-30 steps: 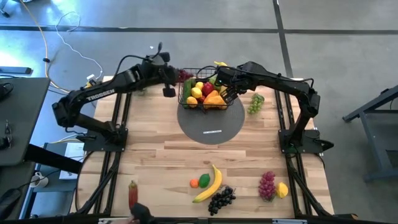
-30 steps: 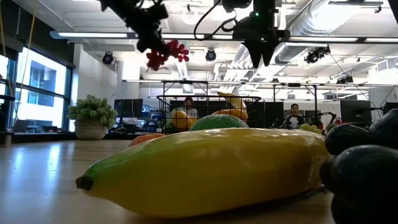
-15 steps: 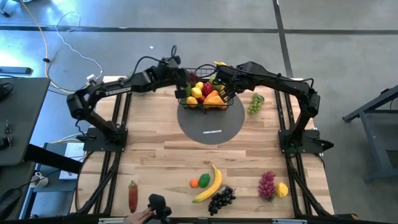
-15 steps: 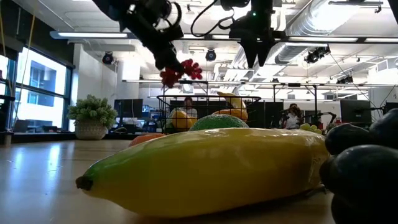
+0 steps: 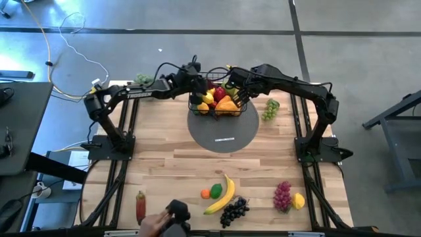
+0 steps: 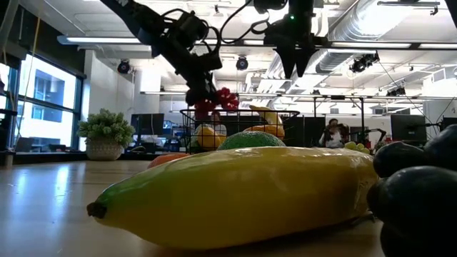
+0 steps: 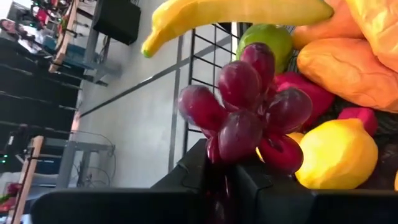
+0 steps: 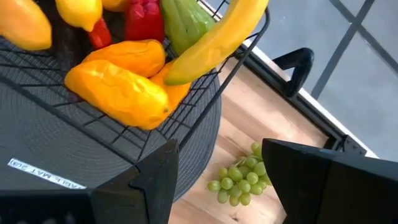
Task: Build produce basket
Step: Put the grapes into the wire basket, then put the lemon into the wire basket
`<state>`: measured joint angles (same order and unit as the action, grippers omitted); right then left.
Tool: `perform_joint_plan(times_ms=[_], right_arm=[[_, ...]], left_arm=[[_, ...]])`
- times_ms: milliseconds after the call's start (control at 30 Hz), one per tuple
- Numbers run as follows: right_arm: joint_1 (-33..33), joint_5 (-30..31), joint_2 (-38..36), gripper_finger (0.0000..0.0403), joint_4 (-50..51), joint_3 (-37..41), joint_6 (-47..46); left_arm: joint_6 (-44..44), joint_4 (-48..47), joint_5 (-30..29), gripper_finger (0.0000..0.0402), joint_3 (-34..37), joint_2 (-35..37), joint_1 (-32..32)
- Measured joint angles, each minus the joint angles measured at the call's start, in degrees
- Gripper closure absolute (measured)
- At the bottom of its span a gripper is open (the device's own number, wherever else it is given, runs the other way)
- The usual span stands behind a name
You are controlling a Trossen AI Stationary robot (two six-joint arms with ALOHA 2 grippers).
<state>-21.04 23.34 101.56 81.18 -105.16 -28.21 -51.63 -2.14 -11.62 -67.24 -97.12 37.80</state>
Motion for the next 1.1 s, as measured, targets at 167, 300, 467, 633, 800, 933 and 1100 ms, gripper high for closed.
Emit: perform_joint_plan(times_ms=[167,300,467,633,800,933,1100], right_arm=[[0.0,-1.75,0.02,0.019,0.02,0.0,-0.02],[-0.16,-1.9,0.02,0.019,0.03,0.0,0.06],[-1.64,-3.92,0.02,0.019,0.65,0.0,0.17],[-3.41,-6.34,0.02,0.019,1.32,0.0,0.11],[-4.24,-6.39,0.02,0.019,1.32,0.0,1.23],[-4.71,-7.17,0.02,0.019,1.83,-0.02,1.7],[-4.85,-8.57,-0.04,0.019,3.11,-0.02,1.7]], left_arm=[[-0.05,0.2,0.0,0.0326,0.0,-1.41,0.04],[-0.05,0.26,-1.53,0.0284,0.0,-1.86,0.04],[0.82,0.49,-2.62,0.0239,0.0,-1.81,0.07],[8.67,-4.09,-1.61,0.0229,-0.95,-1.81,0.07],[13.91,-7.68,-2.82,0.0233,-4.14,-1.81,0.05],[17.08,-11.03,-3.05,0.0233,-8.37,-1.56,0.07],[20.97,-20.61,-4.09,0.0233,-15.53,-1.44,0.07]])
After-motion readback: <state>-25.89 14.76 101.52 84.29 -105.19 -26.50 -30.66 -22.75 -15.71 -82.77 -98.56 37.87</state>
